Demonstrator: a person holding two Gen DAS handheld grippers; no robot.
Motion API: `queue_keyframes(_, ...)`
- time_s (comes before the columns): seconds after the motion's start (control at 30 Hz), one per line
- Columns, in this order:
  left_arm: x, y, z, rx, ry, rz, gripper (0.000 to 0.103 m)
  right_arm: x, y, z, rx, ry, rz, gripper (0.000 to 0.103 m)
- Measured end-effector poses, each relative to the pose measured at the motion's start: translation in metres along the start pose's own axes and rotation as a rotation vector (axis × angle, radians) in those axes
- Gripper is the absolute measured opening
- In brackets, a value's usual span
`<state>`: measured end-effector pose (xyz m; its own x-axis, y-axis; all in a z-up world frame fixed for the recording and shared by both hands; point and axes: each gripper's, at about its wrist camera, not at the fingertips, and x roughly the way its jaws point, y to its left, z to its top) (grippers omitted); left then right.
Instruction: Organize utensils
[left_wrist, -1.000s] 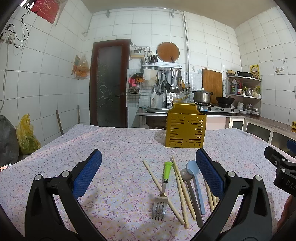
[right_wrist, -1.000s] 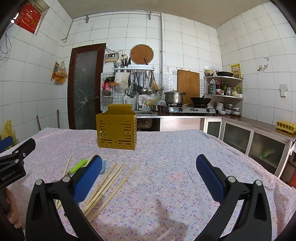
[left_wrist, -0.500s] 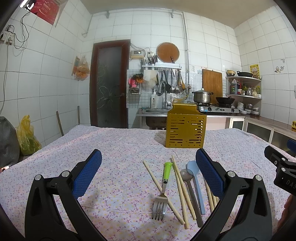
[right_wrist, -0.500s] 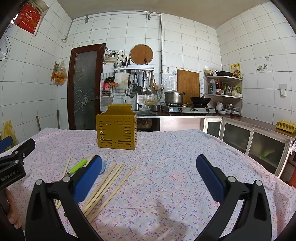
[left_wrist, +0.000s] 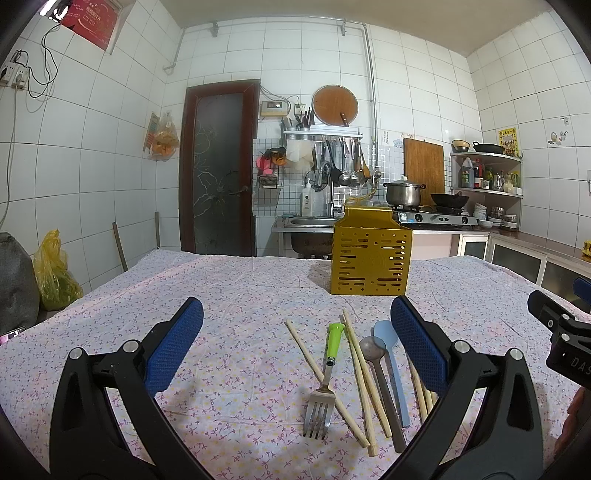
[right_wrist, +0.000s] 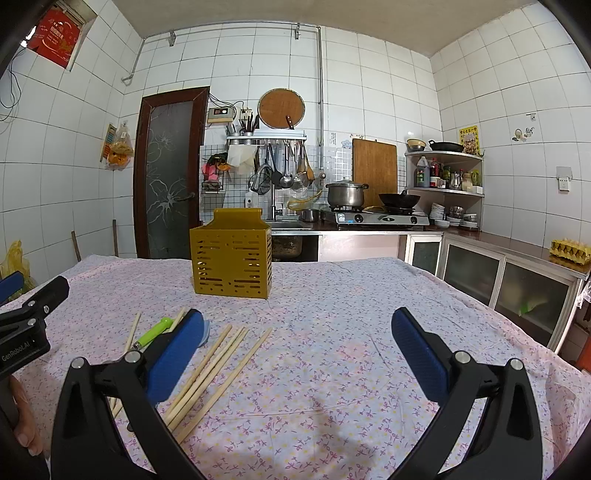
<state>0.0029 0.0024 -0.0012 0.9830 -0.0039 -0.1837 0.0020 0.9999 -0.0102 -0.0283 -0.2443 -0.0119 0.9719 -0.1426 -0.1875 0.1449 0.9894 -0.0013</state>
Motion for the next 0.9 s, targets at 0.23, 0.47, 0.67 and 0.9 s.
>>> queue_keyframes(0.23, -0.0003, -0.0002, -0.0002, 0.000, 0.000, 0.000, 0.098, -0.0002, -0.0013, -0.0002, 0.000, 0.000, 0.002, 0.099)
queue_keyframes(0.47, -0.0003, -0.0002, -0.0007, 0.000, -0.001, 0.000, 0.098, -0.0004, -0.0036, 0.0003, 0.003, -0.001, 0.000, 0.099)
queue_keyframes(0.67, -0.0002, -0.0004, -0.0007, 0.001, -0.001, 0.000, 0.098, -0.0013, -0.0062, 0.0006, 0.002, -0.001, -0.001, 0.099)
queue_keyframes(0.9, -0.0028, -0.0037, -0.0028, 0.002, -0.001, 0.000, 0.098, -0.0028, -0.0094, 0.0015, 0.002, -0.003, -0.004, 0.099)
